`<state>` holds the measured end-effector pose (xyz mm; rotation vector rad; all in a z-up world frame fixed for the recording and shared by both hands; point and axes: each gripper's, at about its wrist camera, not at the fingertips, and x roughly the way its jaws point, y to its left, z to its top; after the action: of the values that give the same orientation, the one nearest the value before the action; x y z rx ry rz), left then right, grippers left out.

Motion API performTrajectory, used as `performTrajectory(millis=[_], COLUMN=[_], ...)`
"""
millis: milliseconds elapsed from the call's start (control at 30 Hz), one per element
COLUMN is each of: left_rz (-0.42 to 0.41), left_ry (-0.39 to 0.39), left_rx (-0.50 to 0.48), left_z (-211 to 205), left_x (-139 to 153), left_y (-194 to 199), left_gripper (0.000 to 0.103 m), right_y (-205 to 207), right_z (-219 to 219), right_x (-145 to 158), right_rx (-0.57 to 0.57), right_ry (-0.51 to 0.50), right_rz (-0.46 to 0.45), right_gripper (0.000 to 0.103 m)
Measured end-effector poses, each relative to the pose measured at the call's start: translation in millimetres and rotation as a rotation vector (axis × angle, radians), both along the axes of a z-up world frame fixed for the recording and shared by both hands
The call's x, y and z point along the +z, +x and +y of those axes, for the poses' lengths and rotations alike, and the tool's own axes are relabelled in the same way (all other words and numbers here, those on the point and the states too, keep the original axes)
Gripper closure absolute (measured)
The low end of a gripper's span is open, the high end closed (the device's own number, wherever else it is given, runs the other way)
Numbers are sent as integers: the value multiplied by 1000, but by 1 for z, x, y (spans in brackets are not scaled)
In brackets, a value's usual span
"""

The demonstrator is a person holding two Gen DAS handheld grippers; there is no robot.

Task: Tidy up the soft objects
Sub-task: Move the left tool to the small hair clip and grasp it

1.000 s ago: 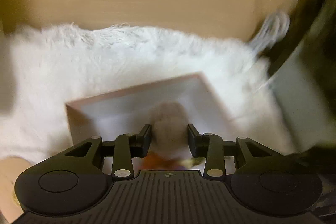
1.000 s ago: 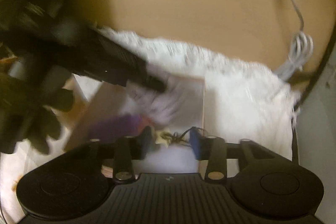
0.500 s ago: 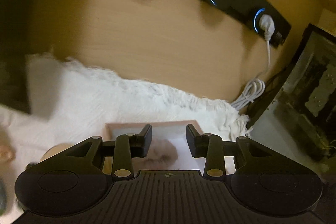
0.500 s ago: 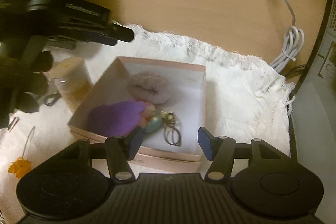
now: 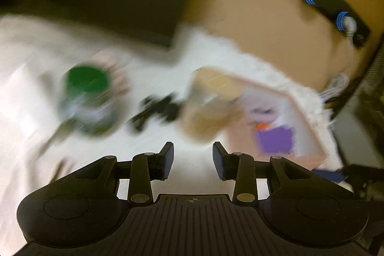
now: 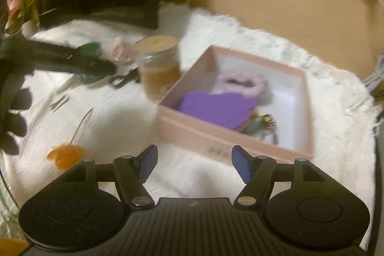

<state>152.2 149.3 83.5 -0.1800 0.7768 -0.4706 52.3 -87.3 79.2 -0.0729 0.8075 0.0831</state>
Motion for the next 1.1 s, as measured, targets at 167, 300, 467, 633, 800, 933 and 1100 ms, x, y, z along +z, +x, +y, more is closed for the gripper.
performTrajectory(millis=[167,300,467,633,800,933,1100], left_rz=[23,29,-3,71,76,82,108], left_ry=[91,105,173,308,342,344,319], left_rx=[110,196,184,116,89,84,75], left_z=[56,86,90,79,77,76,81], left_x=[-23,-29,-29,-50,-51,-50,-48], left_y=[-19,-14,13,41,45,39,39], left_gripper=[64,64,64,64,71,78,79], right_y=[4,6,4,1,1,6,33], right_z=[17,29,40,40,41,63,104], right_x=[-11,-21,-26,-23,-22,-17,-26], right_rx=[30,46,67,67,86,203,330], right_ry=[7,9,-9,-21,-9,13,84], right_rz=[34,73,85,82,72,59,140], right_gripper=[34,33,33,33,33,33,33])
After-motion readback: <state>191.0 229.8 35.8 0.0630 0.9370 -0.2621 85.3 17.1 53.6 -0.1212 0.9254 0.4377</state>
